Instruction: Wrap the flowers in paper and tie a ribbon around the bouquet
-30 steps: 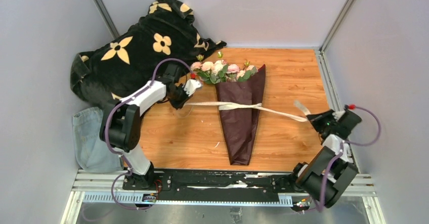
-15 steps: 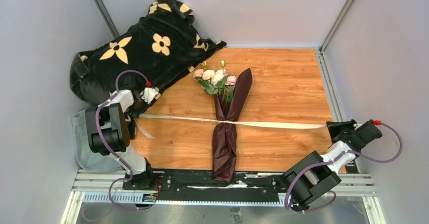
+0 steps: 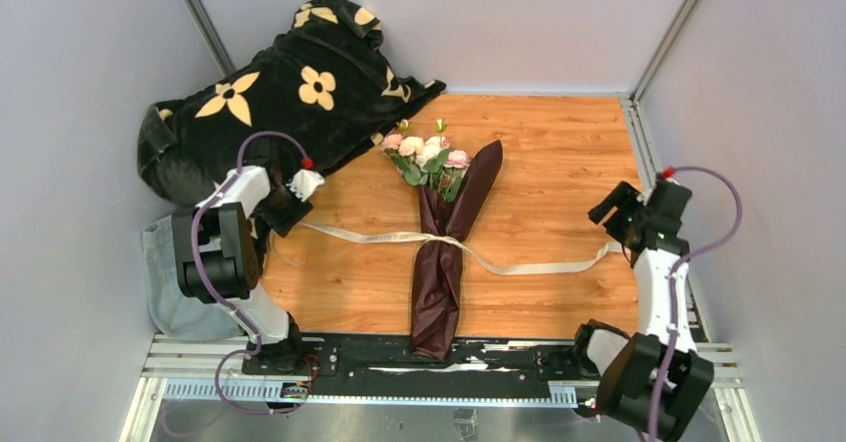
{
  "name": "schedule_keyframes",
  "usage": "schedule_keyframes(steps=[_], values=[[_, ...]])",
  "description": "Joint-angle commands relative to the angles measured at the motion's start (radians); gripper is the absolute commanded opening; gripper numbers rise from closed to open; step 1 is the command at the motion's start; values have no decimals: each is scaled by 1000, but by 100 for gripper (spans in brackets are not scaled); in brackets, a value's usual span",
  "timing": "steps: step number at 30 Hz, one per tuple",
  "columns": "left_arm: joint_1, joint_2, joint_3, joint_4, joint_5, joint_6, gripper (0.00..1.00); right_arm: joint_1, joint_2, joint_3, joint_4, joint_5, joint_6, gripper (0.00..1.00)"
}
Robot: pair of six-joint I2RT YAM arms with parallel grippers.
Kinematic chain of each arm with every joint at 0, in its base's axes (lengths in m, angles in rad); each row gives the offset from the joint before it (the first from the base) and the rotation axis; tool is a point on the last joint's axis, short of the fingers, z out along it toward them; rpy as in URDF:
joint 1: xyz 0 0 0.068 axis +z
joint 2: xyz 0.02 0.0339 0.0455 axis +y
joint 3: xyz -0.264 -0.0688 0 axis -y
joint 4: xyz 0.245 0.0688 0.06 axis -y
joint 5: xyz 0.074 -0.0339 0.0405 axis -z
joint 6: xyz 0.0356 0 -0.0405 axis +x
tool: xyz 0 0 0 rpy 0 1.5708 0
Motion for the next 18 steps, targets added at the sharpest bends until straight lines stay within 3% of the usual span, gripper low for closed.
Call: schedule_keyframes(steps=[1,4,7,10,14,18], values=[[-96,-118,63,-94,71,52,65,194,26,140,-222,255,-111,76],[-212,-204,111,-168,237,81,75,438,64,179,-150,190,-225,76],[-357,-147,156,-193,386,59,80,686,210,206,-71,-165,-421,72],[-494,-84,101,-58,455,48,81,900,323,216,-52,-216,-546,72],[-607,-4,56,116,409,25,82,959,418,165,60,-258,-566,74],[-651,41,56,147,435,47,84,1007,504,134,128,-283,-553,75]])
